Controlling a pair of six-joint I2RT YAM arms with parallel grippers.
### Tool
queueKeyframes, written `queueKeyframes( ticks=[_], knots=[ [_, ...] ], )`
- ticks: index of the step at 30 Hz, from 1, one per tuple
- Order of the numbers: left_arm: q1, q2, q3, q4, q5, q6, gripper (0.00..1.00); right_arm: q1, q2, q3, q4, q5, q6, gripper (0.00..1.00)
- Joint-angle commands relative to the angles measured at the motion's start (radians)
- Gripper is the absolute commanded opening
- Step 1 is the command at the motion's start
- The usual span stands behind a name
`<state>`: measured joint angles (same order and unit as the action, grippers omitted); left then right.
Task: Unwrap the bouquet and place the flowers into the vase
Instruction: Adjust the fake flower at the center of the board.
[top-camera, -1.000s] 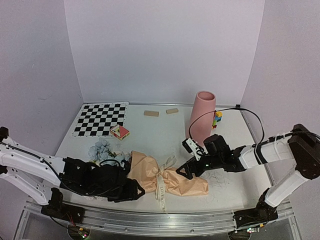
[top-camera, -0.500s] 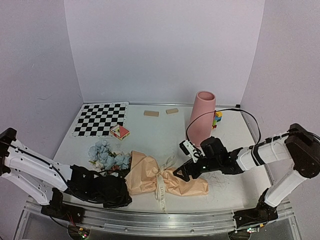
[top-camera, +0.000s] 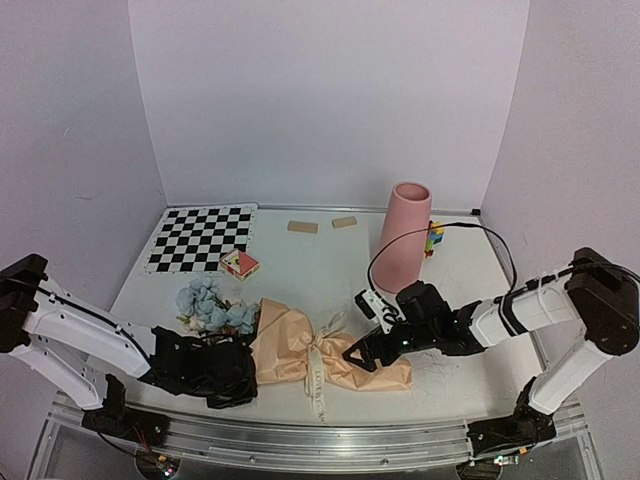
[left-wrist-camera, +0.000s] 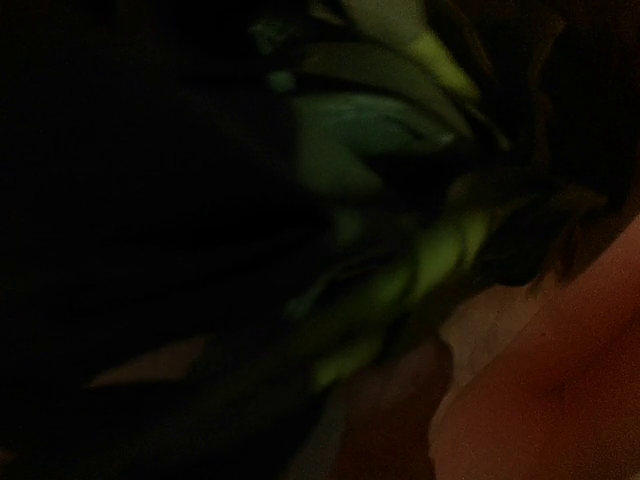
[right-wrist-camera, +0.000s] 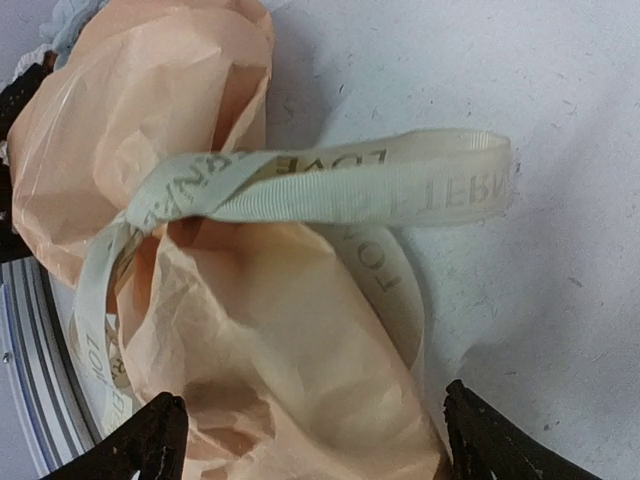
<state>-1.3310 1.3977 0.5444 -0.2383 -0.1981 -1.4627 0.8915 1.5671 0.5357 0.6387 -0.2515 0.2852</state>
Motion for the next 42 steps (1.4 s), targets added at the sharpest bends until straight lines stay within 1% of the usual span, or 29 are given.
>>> queueKeyframes(
  ticks=[1,4,9,13,15,18,21,23,24,32,36,40,42],
  knots=[
    [0.051,-0.027,-0.026,0.128,-0.048,0.089,0.0,0.016,-0.027,-0.038,0.005,-0.028,0.038,0.9],
    [0.068,-0.007,0.0,0.162,-0.071,0.13,0.0,0.024,-0.019,-0.042,-0.001,-0.033,0.049,0.9],
    [0.068,0.087,0.072,0.195,-0.081,0.178,0.0,0.026,-0.032,-0.05,-0.025,-0.034,0.069,0.76],
    [0.068,0.174,0.129,0.209,-0.056,0.205,0.0,0.025,-0.087,-0.064,-0.078,0.025,0.093,0.69],
    [0.068,0.205,0.146,0.212,-0.049,0.214,0.0,0.025,-0.123,-0.074,-0.111,0.066,0.105,0.64],
    [0.068,0.228,0.164,0.215,-0.045,0.225,0.0,0.024,-0.16,-0.071,-0.176,0.133,0.117,0.51],
    [0.067,0.233,0.167,0.22,-0.046,0.23,0.0,0.024,-0.171,-0.06,-0.223,0.157,0.118,0.36],
    [0.067,0.235,0.168,0.221,-0.051,0.236,0.0,0.024,-0.174,-0.055,-0.249,0.168,0.125,0.28],
    [0.067,0.236,0.171,0.222,-0.053,0.242,0.0,0.024,-0.178,-0.053,-0.263,0.176,0.133,0.28],
    [0.068,0.302,0.215,0.235,-0.075,0.292,0.0,0.024,-0.309,-0.062,-0.404,0.306,0.225,0.09],
    [0.078,0.35,0.274,0.234,-0.087,0.348,0.0,0.024,-0.384,-0.072,-0.474,0.347,0.273,0.05],
    [0.115,0.412,0.364,0.234,-0.061,0.424,0.0,0.024,-0.436,-0.095,-0.505,0.331,0.303,0.05],
    [0.132,0.441,0.407,0.234,-0.05,0.456,0.0,0.024,-0.448,-0.089,-0.547,0.331,0.316,0.06]
  ],
)
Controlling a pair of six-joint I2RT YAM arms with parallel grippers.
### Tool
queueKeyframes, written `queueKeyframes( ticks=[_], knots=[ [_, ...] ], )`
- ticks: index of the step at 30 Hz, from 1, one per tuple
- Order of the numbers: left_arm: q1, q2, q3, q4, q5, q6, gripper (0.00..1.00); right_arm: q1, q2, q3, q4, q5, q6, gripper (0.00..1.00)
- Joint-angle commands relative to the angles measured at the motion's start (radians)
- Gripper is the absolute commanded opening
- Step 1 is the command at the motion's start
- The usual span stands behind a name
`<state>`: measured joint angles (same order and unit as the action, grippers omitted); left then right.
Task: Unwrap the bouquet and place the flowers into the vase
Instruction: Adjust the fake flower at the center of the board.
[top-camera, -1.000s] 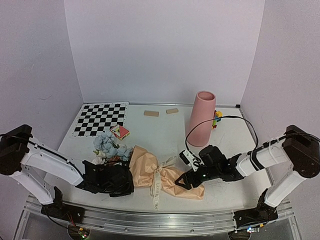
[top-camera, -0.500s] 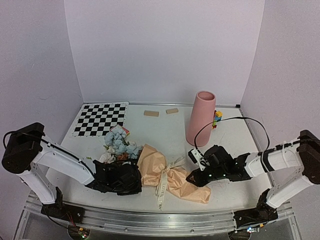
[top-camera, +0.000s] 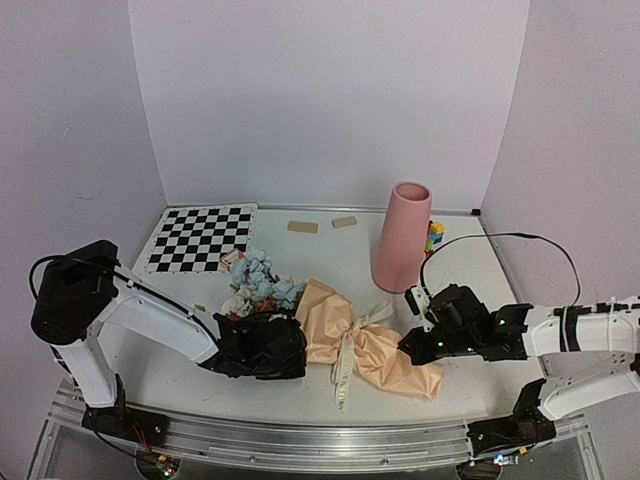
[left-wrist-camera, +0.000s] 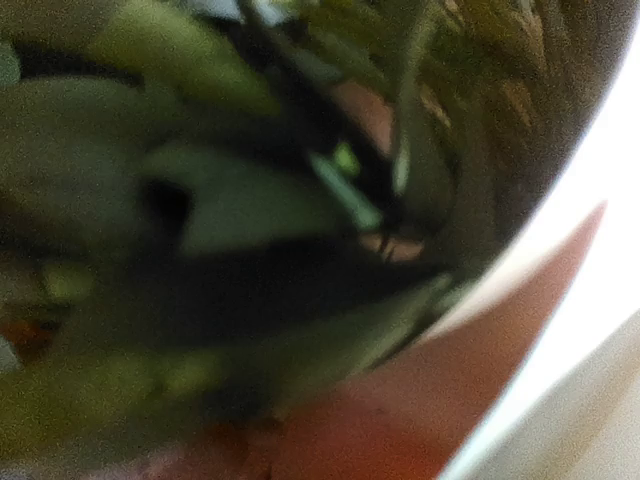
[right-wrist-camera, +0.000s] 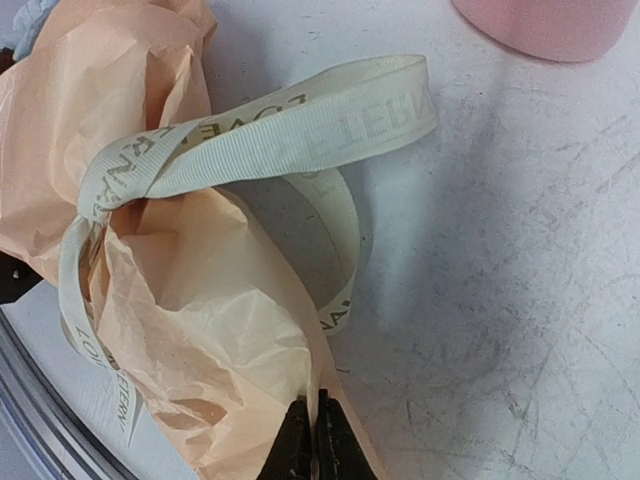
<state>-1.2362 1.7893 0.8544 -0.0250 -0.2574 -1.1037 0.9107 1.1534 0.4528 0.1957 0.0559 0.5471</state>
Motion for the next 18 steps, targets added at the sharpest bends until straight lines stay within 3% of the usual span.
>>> queueKeyframes(
  ticks=[1,8,18],
  knots=[
    [0.047,0.06,0.116,0.02,0.015,0.113,0.0,0.004,-0.04,-0.002,-0.126,0.025,0.061,0.06],
    [0.137,0.125,0.213,0.021,0.07,0.172,0.0,0.004,-0.036,-0.016,-0.14,-0.004,0.08,0.16],
    [0.274,0.144,0.284,0.021,0.125,0.273,0.0,0.007,0.172,0.066,0.063,-0.152,0.098,0.28]
  ],
)
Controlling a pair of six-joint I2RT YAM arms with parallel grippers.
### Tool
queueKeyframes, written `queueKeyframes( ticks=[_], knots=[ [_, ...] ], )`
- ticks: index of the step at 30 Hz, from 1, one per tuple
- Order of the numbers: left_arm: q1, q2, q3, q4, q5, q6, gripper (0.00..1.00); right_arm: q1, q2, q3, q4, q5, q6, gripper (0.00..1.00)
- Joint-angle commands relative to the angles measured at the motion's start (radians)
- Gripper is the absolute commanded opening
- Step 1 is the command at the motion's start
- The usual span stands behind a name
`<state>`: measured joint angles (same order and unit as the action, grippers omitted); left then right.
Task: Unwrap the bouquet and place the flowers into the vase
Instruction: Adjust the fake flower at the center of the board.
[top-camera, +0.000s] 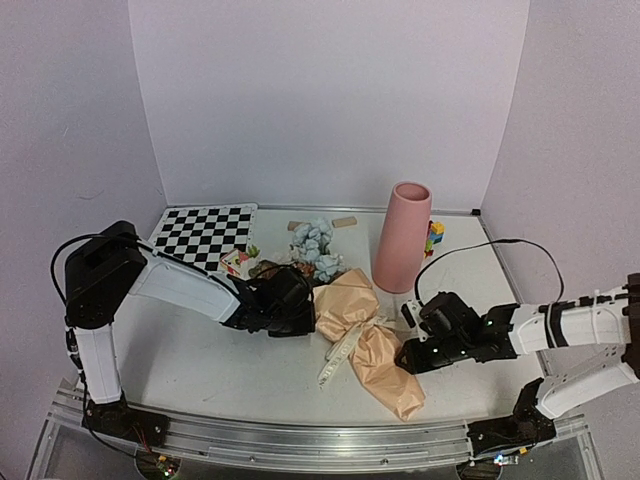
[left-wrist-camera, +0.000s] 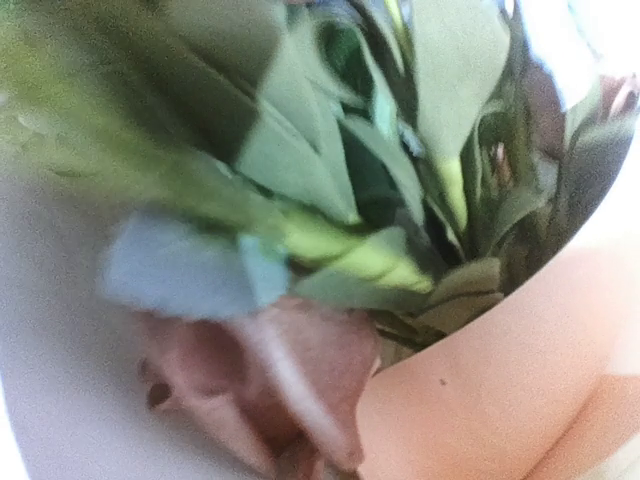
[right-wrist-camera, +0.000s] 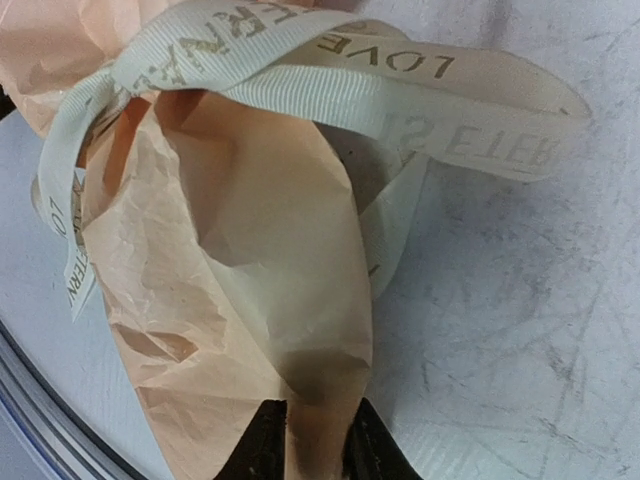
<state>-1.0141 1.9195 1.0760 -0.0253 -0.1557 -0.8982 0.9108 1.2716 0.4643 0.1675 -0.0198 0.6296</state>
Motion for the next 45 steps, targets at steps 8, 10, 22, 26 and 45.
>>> queueKeyframes(
  ticks=[8,10,22,26,45],
  knots=[
    [0.157,0.07,0.161,0.021,0.063,0.119,0.0,0.057,0.183,0.133,0.223,-0.157,0.05,0.34],
    [0.183,0.093,0.185,0.021,0.083,0.127,0.0,0.088,0.221,0.162,0.25,-0.152,0.071,0.35],
    [0.232,0.032,0.131,0.013,0.065,0.212,0.01,0.112,0.164,0.17,0.181,0.055,0.118,0.44],
    [0.231,-0.068,0.026,0.013,0.122,0.265,0.07,0.105,0.088,0.178,0.107,0.162,0.069,0.54],
    [0.171,-0.349,-0.265,0.126,0.373,0.404,0.49,-0.027,0.142,0.246,-0.004,0.157,0.025,0.55]
  ],
)
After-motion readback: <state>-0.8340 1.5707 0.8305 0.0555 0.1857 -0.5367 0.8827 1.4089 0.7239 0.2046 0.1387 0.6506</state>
